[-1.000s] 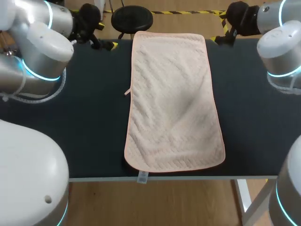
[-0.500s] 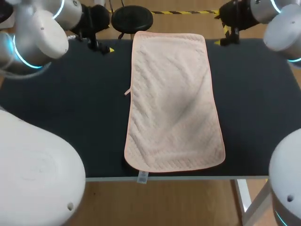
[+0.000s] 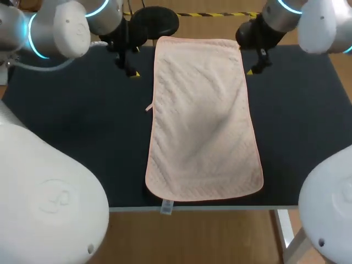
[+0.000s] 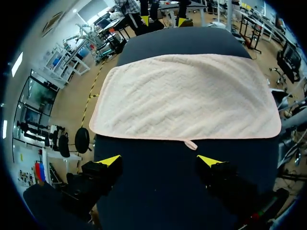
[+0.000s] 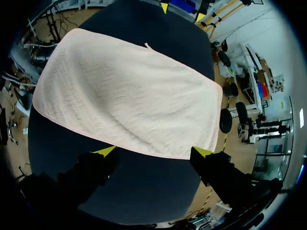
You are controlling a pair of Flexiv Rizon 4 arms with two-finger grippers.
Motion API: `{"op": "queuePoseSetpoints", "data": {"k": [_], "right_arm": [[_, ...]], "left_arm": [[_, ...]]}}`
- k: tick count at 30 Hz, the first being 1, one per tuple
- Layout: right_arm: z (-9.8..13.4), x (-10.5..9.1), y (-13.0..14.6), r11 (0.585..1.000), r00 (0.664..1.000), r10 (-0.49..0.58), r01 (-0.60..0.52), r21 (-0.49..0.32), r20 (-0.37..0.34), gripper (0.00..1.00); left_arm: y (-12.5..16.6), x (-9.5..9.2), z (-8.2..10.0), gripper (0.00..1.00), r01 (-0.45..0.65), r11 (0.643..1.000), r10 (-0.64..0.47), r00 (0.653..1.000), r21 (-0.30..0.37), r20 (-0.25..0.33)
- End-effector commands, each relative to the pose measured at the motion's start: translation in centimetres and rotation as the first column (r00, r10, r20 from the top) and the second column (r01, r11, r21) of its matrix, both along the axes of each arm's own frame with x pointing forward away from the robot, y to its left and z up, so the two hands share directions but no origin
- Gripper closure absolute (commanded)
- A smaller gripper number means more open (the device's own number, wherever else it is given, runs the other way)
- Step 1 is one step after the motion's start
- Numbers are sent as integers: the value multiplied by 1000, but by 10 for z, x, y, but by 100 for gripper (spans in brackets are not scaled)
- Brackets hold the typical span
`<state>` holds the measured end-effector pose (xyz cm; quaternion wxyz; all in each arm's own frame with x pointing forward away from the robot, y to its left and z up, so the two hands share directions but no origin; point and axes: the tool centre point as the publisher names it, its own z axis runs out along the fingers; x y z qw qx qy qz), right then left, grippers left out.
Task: Fold the towel
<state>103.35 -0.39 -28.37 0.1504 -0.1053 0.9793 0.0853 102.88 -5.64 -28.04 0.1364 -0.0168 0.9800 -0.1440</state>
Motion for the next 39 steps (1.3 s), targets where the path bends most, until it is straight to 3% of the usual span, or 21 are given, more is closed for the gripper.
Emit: {"op": "queuePoseSetpoints", "data": {"k": [1,10,16,22,29,39], "right_arm": [[-6,4,0,945,975,-216,195,-263,-52,0],[-33,-1,-2,943,964,-260,243,-226,-46,0],[-59,-4,-2,946,958,-273,250,-208,-90,0],[-71,-5,0,951,956,-269,244,-187,-120,0],[-84,-4,0,952,953,-271,245,-182,-138,0],[-103,-8,-10,952,947,-271,236,-198,-174,0]], "left_arm": [[-11,-1,-8,0,-55,994,55,998,93,5],[-23,1,-28,0,-89,994,87,996,66,27],[-22,6,-58,0,-139,989,141,988,48,-54],[-24,3,-70,0,-126,990,131,987,56,-97],[-39,-6,-81,0,-26,1000,26,990,4,-141],[-60,-5,-103,0,72,997,-65,983,37,-170]]}}
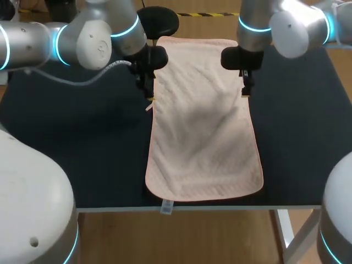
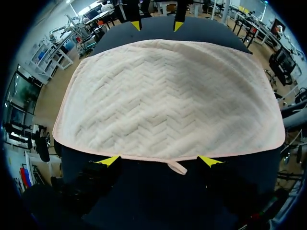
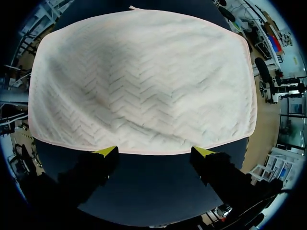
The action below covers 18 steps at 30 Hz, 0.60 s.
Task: Fold the towel
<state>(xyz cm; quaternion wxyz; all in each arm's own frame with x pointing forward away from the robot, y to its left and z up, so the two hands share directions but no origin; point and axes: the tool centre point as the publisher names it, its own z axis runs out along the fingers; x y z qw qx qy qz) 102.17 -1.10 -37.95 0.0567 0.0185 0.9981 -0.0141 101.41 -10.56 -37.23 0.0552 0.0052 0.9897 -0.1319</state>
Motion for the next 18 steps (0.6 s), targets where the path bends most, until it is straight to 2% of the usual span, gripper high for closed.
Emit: {"op": "queuePoseSetpoints", "data": {"k": [1,14,18], "right_arm": [[-9,4,-4,1000,1000,2,-1,8,-13,0],[-34,10,-8,999,998,11,-9,34,-54,0],[-36,12,-10,999,998,15,-13,34,-59,0]], "left_arm": [[-11,11,-13,0,3,1000,-3,1000,13,-19],[-16,26,-38,0,-21,1000,22,998,9,-66],[-19,27,-42,0,17,1000,-16,997,17,-70]]}}
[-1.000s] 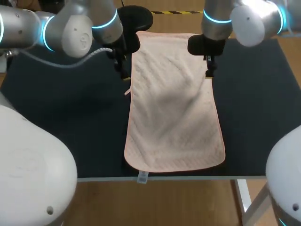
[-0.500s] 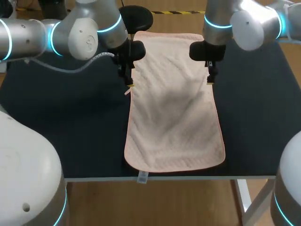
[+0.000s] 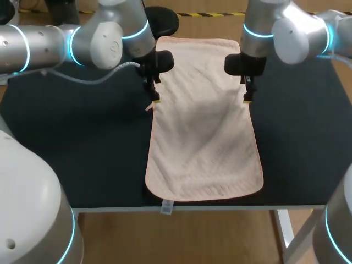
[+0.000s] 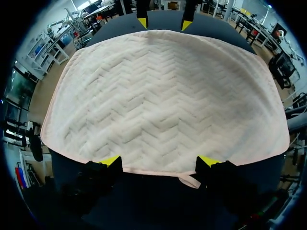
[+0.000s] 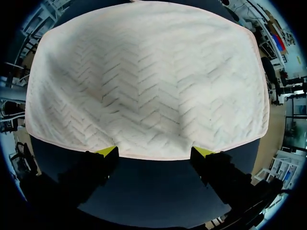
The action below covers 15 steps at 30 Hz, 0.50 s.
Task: Fold the towel
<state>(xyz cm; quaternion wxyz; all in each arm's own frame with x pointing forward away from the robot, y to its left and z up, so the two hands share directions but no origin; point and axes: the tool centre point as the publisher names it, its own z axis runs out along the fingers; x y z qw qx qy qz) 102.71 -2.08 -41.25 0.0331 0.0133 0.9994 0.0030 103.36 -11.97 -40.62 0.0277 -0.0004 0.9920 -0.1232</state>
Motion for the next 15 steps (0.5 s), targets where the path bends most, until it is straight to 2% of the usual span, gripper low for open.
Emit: {"op": "queuePoseSetpoints", "data": {"k": [1,15], "right_arm": [[-3,7,0,1000,1000,3,-3,-1,-15,0],[-10,7,-2,1000,999,8,-8,5,-35,0]], "left_arm": [[-5,7,-10,0,24,1000,-24,1000,1,-14],[-11,2,-23,0,27,1000,-27,998,0,-63]]}}
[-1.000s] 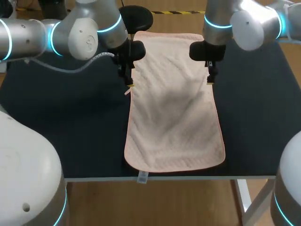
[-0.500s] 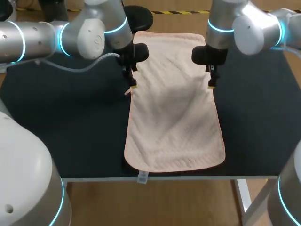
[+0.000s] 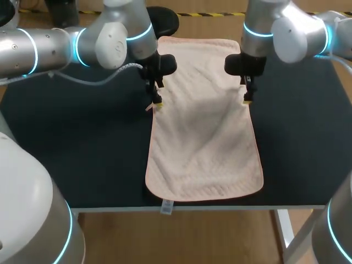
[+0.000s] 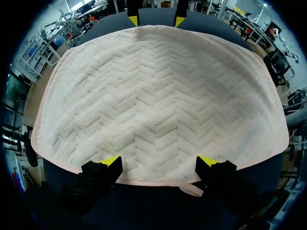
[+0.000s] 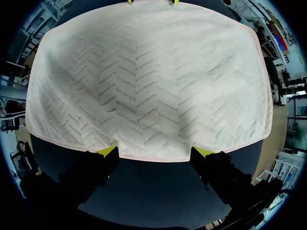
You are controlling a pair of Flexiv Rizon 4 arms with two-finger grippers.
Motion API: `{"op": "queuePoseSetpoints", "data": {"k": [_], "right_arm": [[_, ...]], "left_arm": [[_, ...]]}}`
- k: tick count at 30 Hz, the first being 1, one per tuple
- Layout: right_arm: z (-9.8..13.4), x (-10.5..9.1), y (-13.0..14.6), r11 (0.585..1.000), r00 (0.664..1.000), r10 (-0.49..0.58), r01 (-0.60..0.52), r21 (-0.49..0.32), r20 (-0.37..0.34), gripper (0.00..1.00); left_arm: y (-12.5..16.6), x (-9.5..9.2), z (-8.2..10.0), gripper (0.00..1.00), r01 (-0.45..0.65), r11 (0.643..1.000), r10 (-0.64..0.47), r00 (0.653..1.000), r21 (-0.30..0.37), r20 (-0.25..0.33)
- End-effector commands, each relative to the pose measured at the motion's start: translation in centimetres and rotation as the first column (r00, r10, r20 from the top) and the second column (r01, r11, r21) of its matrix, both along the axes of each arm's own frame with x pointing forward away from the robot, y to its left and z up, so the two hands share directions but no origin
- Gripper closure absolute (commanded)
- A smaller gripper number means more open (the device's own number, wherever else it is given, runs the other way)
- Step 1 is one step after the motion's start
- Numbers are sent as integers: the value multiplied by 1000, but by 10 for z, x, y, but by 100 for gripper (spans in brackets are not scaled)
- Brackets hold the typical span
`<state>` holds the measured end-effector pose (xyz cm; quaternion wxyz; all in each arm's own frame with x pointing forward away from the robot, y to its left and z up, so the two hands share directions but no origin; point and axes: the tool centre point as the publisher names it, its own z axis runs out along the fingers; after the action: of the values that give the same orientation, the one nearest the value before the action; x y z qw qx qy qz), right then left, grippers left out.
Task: Fold the towel
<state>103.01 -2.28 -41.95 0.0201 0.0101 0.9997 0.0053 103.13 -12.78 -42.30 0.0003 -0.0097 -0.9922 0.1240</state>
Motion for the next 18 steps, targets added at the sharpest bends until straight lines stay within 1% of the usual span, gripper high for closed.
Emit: {"op": "queuePoseSetpoints", "data": {"k": [1,12,17,18], "right_arm": [[-4,4,0,1000,1000,3,-3,0,-11,0],[-11,0,-1,1000,999,16,-17,-8,-39,0],[-15,-2,-1,1000,999,14,-14,-10,-52,0],[-16,-2,-1,1000,998,7,-8,-5,-56,0]], "left_arm": [[-2,4,-8,0,-3,1000,3,1000,2,-13],[-2,2,-15,0,-11,1000,12,1000,10,-29],[-1,1,-17,11,-17,1000,18,999,11,-32],[-1,0,-17,17,-18,1000,18,999,11,-32]]}}
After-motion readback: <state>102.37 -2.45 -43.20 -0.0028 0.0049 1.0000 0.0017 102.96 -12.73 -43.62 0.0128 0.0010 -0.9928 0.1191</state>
